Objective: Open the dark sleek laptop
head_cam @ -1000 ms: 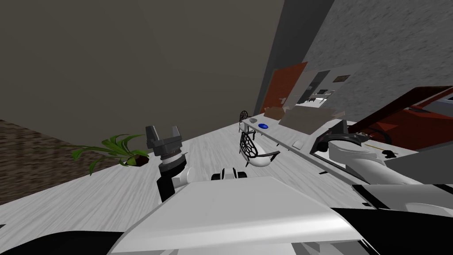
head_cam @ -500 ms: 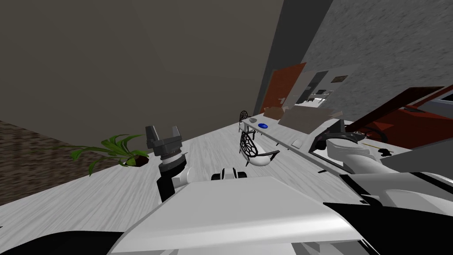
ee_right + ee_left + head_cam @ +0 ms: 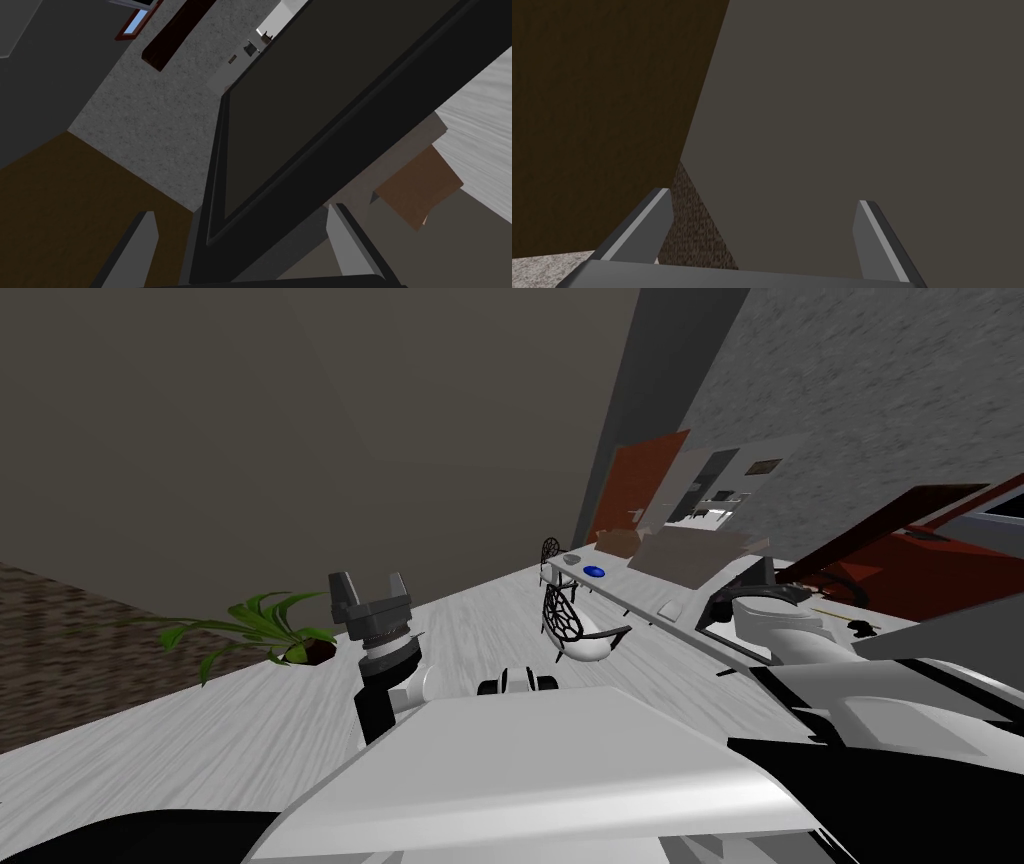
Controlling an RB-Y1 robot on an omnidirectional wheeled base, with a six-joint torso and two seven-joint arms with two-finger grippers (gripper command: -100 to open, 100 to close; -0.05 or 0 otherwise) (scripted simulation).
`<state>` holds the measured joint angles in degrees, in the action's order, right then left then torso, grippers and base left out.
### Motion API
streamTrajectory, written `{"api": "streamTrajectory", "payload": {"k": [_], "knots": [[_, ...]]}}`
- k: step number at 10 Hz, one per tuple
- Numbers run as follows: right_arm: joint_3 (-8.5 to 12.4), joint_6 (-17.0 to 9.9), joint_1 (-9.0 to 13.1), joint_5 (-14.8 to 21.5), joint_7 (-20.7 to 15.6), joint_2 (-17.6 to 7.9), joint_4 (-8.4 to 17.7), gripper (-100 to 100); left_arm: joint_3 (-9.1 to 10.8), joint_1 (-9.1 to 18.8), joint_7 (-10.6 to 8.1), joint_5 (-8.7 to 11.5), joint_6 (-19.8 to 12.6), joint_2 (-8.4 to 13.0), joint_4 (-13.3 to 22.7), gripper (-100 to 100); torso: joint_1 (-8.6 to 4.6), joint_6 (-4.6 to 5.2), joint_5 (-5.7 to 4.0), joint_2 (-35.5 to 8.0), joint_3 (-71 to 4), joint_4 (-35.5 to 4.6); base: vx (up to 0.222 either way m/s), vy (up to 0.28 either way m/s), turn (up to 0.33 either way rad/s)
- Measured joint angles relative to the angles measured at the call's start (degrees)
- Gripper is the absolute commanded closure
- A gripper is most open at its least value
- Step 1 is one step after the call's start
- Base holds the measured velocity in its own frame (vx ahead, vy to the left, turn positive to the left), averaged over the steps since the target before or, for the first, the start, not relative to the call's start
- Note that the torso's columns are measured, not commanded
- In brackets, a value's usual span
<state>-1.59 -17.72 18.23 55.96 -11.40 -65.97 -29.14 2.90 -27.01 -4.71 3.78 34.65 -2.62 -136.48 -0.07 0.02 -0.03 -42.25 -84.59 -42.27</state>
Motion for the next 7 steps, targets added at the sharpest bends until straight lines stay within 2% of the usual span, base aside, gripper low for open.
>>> {"api": "streamTrajectory", "payload": {"k": [1,2,4,6,7], "knots": [[0.0,-0.1,0.3,0.2,-0.2,0.0,0.7,-100,0.00,0.0,0.00,0.0,0.0,0.0,0.0,0,0.01,-0.02,0.01,0.0,0.0,0.0,0.000,0.000,0.000],[0.0,-0.1,0.4,0.3,-0.1,0.0,0.8,100,0.00,0.0,0.00,0.0,0.0,0.0,0.0,0,0.05,-0.03,0.02,0.0,0.0,0.0,0.026,-0.022,0.047],[1.3,-2.2,-1.4,-0.1,1.3,-0.2,-0.6,100,0.00,0.0,0.00,0.0,0.0,0.0,0.0,0,0.02,0.02,0.08,0.0,0.0,0.0,0.028,-0.030,0.016],[1.9,-3.3,-4.5,-1.5,0.5,-0.4,-3.9,100,0.00,0.0,0.00,0.0,0.0,0.0,0.0,0,0.02,0.03,-0.02,0.0,0.0,0.0,0.013,-0.020,0.018],[3.2,-4.9,-6.9,-4.4,-1.1,-0.6,-6.7,100,0.00,0.0,0.00,0.0,0.0,0.0,0.0,0,0.01,0.04,0.07,0.0,0.0,0.0,0.026,-0.041,0.022]]}}
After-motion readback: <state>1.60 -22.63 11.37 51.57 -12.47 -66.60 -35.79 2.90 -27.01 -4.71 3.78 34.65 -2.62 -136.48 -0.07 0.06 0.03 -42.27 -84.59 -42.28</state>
